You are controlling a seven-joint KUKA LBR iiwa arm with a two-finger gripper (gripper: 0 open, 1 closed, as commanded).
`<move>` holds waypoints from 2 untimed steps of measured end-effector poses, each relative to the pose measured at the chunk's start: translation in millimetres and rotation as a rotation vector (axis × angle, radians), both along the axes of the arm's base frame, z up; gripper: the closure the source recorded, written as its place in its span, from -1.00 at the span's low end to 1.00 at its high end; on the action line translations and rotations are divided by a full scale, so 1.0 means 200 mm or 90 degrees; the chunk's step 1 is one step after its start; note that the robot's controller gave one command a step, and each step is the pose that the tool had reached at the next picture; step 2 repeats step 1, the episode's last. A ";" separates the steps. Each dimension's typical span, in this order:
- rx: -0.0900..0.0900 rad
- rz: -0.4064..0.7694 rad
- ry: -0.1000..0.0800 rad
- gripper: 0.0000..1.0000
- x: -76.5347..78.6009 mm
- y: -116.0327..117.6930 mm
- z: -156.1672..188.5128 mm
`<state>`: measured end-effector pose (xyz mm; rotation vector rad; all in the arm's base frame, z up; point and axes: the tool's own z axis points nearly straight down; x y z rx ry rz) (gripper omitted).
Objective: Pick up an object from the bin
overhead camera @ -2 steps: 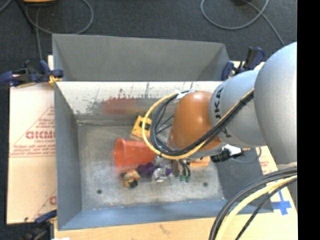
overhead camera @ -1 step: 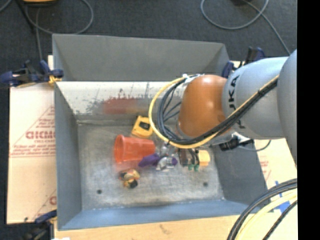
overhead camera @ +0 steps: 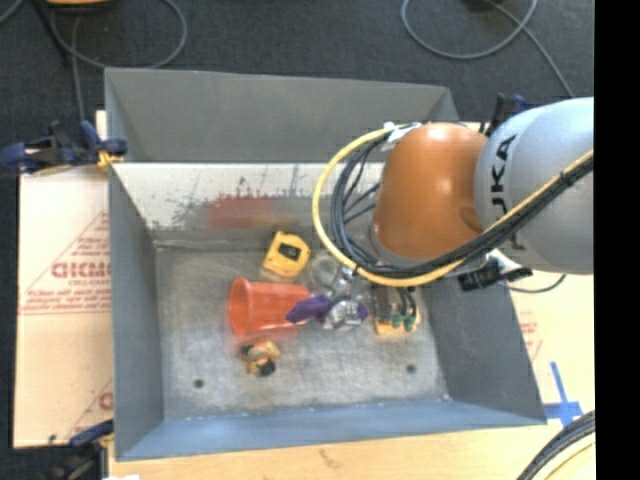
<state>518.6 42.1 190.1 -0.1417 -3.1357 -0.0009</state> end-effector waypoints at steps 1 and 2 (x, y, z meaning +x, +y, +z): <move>0.000 -0.005 -0.007 1.00 0.01 0.00 0.21; 0.000 -0.005 -0.007 1.00 0.01 0.00 0.21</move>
Offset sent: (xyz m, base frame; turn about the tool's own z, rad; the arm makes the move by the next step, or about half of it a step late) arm -0.0073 0.0063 0.0397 0.0063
